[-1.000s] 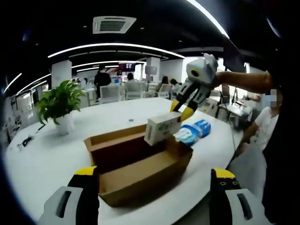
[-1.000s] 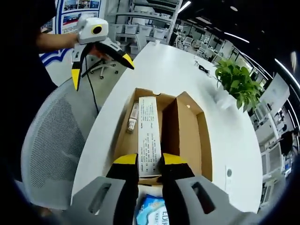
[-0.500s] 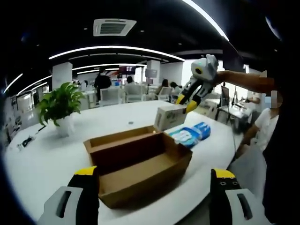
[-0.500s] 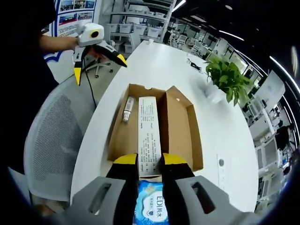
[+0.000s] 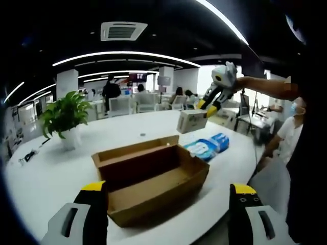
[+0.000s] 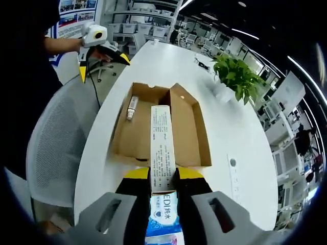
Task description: Operate the shoe box by opening the lid, removing the specified soft item, and placing it in the target area until the item is outside and the box remains undamaged.
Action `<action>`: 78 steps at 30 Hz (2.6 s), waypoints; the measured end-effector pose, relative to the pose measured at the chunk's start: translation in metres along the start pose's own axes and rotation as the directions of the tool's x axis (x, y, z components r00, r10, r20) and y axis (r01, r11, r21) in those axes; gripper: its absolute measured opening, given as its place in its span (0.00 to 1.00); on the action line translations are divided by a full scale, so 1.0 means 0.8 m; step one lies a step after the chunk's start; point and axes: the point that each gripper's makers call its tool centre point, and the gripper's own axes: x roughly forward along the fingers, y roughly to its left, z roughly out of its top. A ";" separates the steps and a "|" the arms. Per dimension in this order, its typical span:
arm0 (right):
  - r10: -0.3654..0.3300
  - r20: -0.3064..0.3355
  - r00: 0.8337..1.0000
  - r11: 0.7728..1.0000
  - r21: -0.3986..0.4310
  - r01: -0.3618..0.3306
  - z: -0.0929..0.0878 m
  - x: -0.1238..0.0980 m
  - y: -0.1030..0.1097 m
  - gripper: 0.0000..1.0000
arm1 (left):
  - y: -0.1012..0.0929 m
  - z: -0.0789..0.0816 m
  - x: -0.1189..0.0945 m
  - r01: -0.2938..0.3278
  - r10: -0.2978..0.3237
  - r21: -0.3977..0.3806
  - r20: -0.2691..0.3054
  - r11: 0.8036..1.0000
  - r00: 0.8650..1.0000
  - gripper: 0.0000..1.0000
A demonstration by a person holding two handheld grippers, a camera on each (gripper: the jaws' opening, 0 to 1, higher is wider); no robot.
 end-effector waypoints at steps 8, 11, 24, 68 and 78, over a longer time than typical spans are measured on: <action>-0.014 -0.031 0.999 1.000 0.006 0.014 -0.030 -0.015 -0.010 0.15 | -0.003 -0.004 -0.001 -0.005 0.005 -0.004 -0.013 1.000 1.000 1.00; -0.020 -0.041 0.999 1.000 0.012 0.021 -0.044 -0.022 -0.016 0.15 | -0.003 -0.005 -0.002 -0.008 0.008 -0.005 -0.016 1.000 1.000 1.00; -0.055 -0.083 0.995 0.998 0.036 0.058 -0.098 -0.046 -0.038 0.16 | -0.004 -0.005 -0.003 -0.020 0.020 -0.006 -0.031 1.000 0.999 1.00; -0.028 -0.295 0.955 0.989 0.131 0.069 -0.314 -0.045 -0.075 0.16 | 0.011 -0.024 0.017 -0.048 0.047 -0.002 -0.150 0.999 0.987 0.99; -0.006 -0.323 0.946 0.988 0.144 0.056 -0.344 -0.032 -0.079 0.16 | 0.008 -0.033 0.025 -0.048 0.046 -0.008 -0.186 0.999 0.981 0.99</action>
